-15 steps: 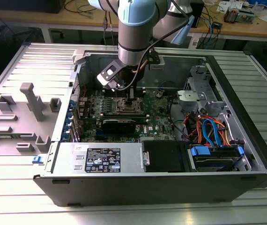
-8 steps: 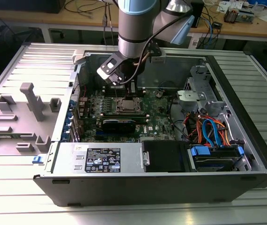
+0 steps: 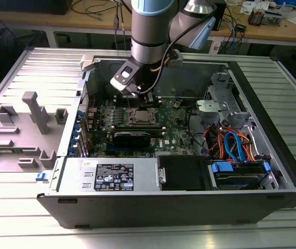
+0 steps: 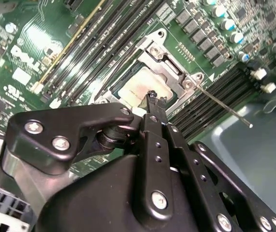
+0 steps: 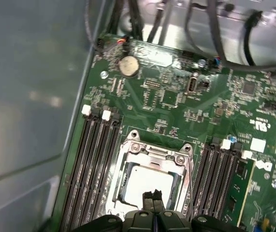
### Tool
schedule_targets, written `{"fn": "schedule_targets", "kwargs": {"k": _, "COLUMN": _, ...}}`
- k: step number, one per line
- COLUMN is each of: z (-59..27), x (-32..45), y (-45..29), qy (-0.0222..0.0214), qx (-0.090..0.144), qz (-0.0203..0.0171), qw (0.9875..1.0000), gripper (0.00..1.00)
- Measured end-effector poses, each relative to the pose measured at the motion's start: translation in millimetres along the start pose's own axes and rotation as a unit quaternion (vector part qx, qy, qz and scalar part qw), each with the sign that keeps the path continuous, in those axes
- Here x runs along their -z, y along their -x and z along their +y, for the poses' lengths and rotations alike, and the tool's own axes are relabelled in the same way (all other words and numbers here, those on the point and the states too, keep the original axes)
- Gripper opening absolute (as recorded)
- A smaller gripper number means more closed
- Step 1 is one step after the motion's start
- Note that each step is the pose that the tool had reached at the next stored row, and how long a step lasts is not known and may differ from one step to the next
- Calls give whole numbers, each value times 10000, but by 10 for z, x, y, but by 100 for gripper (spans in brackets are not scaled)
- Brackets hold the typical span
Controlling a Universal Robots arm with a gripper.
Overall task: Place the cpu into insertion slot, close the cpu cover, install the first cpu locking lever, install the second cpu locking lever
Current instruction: 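Install the first cpu locking lever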
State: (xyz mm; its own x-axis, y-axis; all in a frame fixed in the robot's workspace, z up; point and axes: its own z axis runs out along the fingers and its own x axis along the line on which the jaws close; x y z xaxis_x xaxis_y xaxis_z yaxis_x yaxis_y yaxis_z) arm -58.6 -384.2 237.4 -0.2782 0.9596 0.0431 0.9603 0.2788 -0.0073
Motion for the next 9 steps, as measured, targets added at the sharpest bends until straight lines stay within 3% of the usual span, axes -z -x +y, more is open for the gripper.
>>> {"fn": "schedule_targets", "kwargs": {"k": 5, "z": -76, "x": -1, "y": -22, "qy": 1, "qx": 15, "qz": 2, "qw": 10000, "gripper": 11}}
{"fn": "schedule_targets", "kwargs": {"k": 9, "z": -88, "x": 108, "y": -30, "qy": 4, "qx": 20, "qz": 2, "qw": 10000, "gripper": 11}}
